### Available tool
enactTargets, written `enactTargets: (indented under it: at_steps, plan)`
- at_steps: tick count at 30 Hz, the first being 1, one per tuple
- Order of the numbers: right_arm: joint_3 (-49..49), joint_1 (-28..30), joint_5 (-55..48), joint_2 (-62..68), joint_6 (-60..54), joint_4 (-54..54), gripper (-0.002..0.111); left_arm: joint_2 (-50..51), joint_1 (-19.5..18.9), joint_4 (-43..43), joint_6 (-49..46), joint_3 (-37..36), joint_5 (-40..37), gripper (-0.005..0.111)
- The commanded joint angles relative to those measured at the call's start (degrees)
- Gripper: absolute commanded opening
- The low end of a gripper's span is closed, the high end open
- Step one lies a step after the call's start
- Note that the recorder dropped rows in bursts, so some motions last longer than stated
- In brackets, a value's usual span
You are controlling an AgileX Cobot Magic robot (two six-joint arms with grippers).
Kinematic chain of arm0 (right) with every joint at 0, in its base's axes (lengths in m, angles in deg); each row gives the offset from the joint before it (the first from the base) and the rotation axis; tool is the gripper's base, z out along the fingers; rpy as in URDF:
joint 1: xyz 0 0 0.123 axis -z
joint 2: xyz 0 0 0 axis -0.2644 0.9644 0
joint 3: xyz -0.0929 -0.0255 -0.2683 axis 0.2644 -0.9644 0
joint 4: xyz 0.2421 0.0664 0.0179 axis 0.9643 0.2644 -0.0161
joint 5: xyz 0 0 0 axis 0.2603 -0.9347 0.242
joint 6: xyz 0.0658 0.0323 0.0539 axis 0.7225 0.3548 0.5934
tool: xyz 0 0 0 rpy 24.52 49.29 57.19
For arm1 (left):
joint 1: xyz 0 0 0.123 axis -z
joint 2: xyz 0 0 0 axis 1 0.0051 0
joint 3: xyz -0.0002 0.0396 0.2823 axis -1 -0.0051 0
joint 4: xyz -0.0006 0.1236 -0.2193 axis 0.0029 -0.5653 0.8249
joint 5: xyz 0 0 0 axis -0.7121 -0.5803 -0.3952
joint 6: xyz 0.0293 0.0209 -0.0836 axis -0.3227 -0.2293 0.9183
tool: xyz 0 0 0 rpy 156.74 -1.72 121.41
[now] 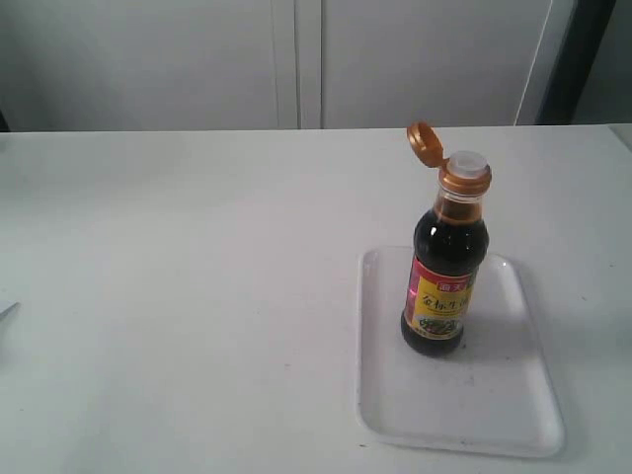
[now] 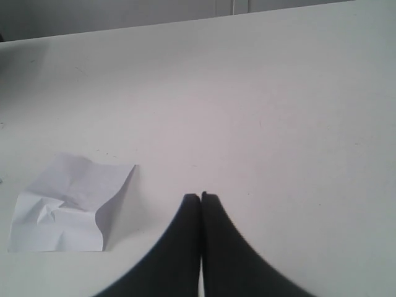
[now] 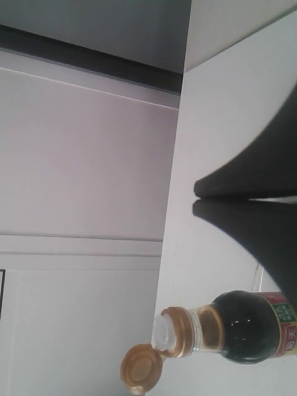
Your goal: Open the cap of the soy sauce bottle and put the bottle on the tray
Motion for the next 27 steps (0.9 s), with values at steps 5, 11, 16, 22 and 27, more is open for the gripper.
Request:
enactTargets:
  at_steps: [5,11,16,22,27]
  plan:
    - [-0.1,0.2,0.4,-0.1,0.2,0.1,0.000,-5.0,-3.1,0.6,-0.6,-4.9,0.3,0.000]
    - [-0.1,0.2,0.4,-0.1,0.2,0.1,0.000,-6.9,-5.7,1.5,-0.6,-8.1,2.1,0.000]
    - [-0.1,0.2,0.4,-0.1,0.2,0.1,0.000,-6.9,-7.6,2.0,-0.6,-9.9,4.2,0.000]
    - [-0.1,0.2,0.4,-0.1,0.2,0.1,0.000,-6.9,-7.7,2.0,-0.8,-11.1,4.6,0.000]
    - [-0.1,0.2,0.4,-0.1,0.2,0.1,0.000,-6.9,-7.7,3.3,-0.8,-13.7,6.5,0.000]
